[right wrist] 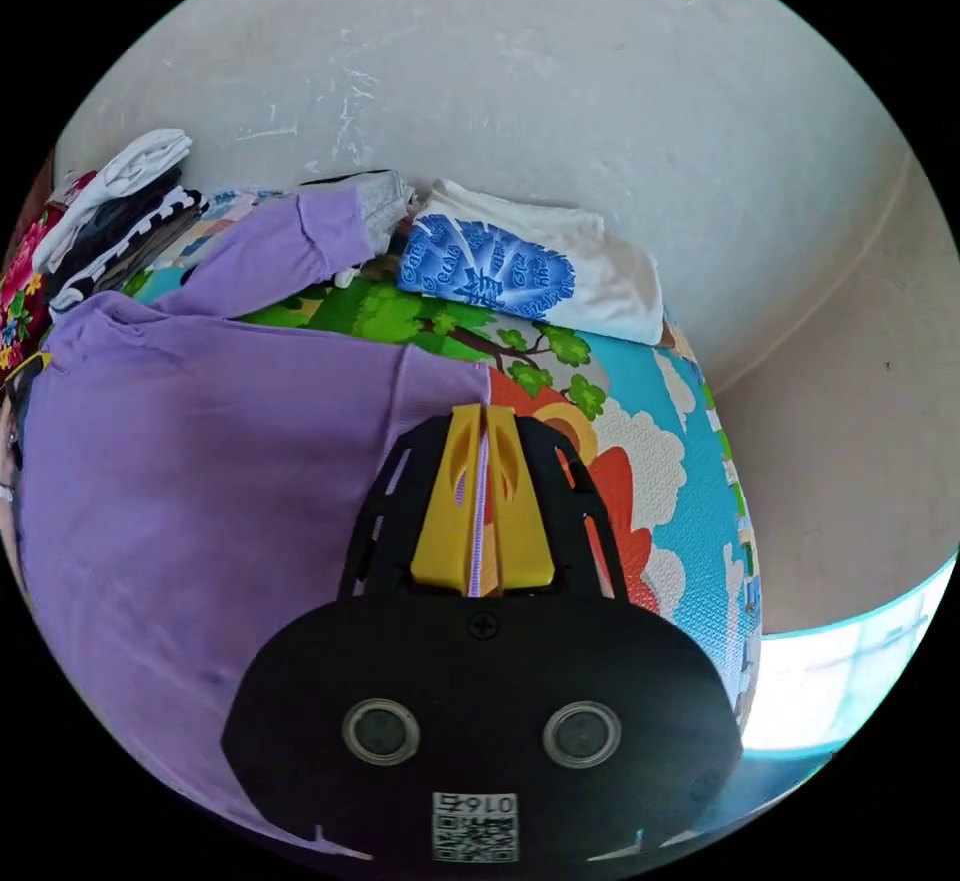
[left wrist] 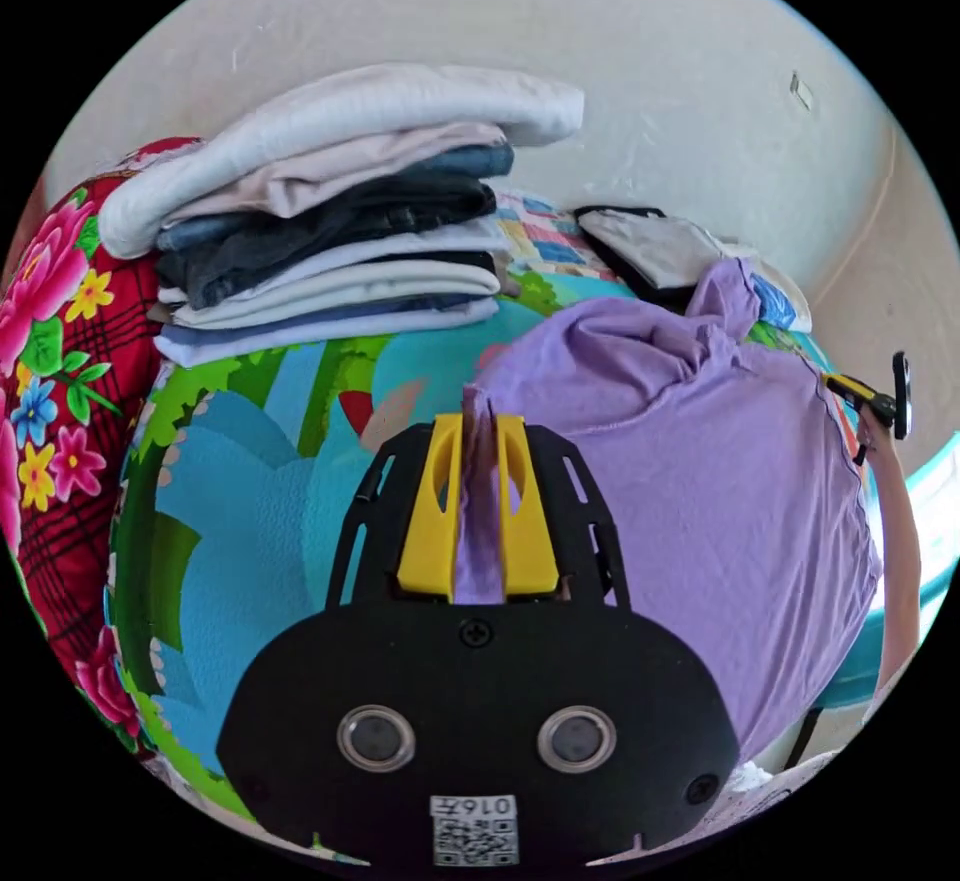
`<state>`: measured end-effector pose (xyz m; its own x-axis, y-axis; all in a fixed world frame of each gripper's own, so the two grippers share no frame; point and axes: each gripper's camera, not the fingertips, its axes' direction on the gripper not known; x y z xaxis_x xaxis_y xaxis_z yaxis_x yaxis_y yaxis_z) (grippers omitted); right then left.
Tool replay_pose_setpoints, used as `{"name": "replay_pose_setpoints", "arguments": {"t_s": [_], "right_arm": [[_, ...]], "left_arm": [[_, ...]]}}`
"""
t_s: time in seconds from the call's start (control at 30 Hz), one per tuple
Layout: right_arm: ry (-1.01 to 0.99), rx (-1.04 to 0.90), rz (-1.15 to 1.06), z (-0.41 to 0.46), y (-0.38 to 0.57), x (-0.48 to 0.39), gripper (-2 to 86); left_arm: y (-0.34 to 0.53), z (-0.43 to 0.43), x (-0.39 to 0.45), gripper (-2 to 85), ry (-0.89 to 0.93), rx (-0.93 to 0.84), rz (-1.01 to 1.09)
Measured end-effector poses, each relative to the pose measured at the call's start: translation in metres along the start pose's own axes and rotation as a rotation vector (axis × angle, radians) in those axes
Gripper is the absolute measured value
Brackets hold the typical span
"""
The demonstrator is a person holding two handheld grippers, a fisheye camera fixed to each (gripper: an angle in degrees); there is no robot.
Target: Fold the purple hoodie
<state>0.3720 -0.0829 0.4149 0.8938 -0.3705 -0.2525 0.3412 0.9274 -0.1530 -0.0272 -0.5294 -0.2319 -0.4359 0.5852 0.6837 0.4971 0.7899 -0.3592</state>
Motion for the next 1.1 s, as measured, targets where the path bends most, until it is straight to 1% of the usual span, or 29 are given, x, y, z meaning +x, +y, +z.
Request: {"name": "replay_pose_setpoints", "arguments": {"t_s": [0.03,0.1,0.13,0.2,0.3,0.33,0.43,0.5,0.57,0.67,0.73,0.8,0.87,0.9,0.97,1.03,1.1], "right_arm": [[0.055,-0.049,-0.023,0.010,-0.004,0.001,0.3],[0.040,-0.103,-0.050,0.022,-0.007,0.003,0.6],[0.020,-0.072,-0.065,0.021,-0.008,0.005,0.9],[-0.012,-0.075,-0.101,0.020,-0.012,0.009,1.9],[0.032,-0.044,-0.098,0.007,-0.015,0.027,4.3],[0.002,-0.021,-0.094,0.000,-0.013,0.037,4.9],[-0.152,0.013,-0.068,-0.011,-0.006,0.063,7.0],[-0.236,0.024,-0.053,-0.013,-0.001,0.076,7.4],[-0.323,0.018,-0.044,-0.011,0.006,0.086,8.0],[-0.376,-0.023,-0.024,0.003,0.011,0.093,9.0],[-0.423,-0.048,0.017,0.014,0.011,0.098,9.4],[-0.497,-0.069,0.049,0.026,0.007,0.102,9.6],[-0.523,-0.045,0.100,0.036,0.002,0.104,8.5],[-0.518,-0.048,0.107,0.038,0.000,0.104,7.8],[-0.464,-0.084,0.105,0.047,-0.010,0.099,1.8],[-0.424,-0.079,0.061,0.049,-0.018,0.094,0.5],[-0.309,-0.079,0.076,0.051,-0.024,0.091,0.0]], "left_arm": [[-0.003,0.002,0.000,5.0,0.001,-0.003,0.004],[-0.015,0.008,-0.005,4.5,0.041,-0.013,0.023],[-0.018,0.010,-0.007,4.6,0.038,-0.015,0.030],[-0.026,0.000,-0.023,4.7,0.044,0.011,0.025],[-0.027,-0.032,-0.051,3.5,0.066,0.089,-0.006],[-0.027,-0.037,-0.057,3.8,0.080,0.094,-0.005],[-0.030,-0.042,-0.085,6.4,0.199,0.009,-0.016],[-0.034,-0.025,-0.099,8.4,0.323,-0.147,-0.015],[-0.034,-0.012,-0.105,8.7,0.392,-0.217,-0.025],[-0.034,0.002,-0.107,8.4,0.443,-0.247,-0.035],[-0.037,0.011,-0.105,7.0,0.432,-0.253,-0.042],[-0.042,0.016,-0.103,2.0,0.395,-0.223,-0.046],[-0.047,0.018,-0.099,-0.2,0.368,-0.205,-0.025],[-0.051,0.018,-0.096,-0.6,0.351,-0.196,-0.023],[-0.057,0.017,-0.089,-0.8,0.296,-0.183,0.016],[-0.063,0.015,-0.081,-0.9,0.234,-0.184,0.048],[-0.070,0.012,-0.072,-0.9,0.144,-0.193,0.089]]}}
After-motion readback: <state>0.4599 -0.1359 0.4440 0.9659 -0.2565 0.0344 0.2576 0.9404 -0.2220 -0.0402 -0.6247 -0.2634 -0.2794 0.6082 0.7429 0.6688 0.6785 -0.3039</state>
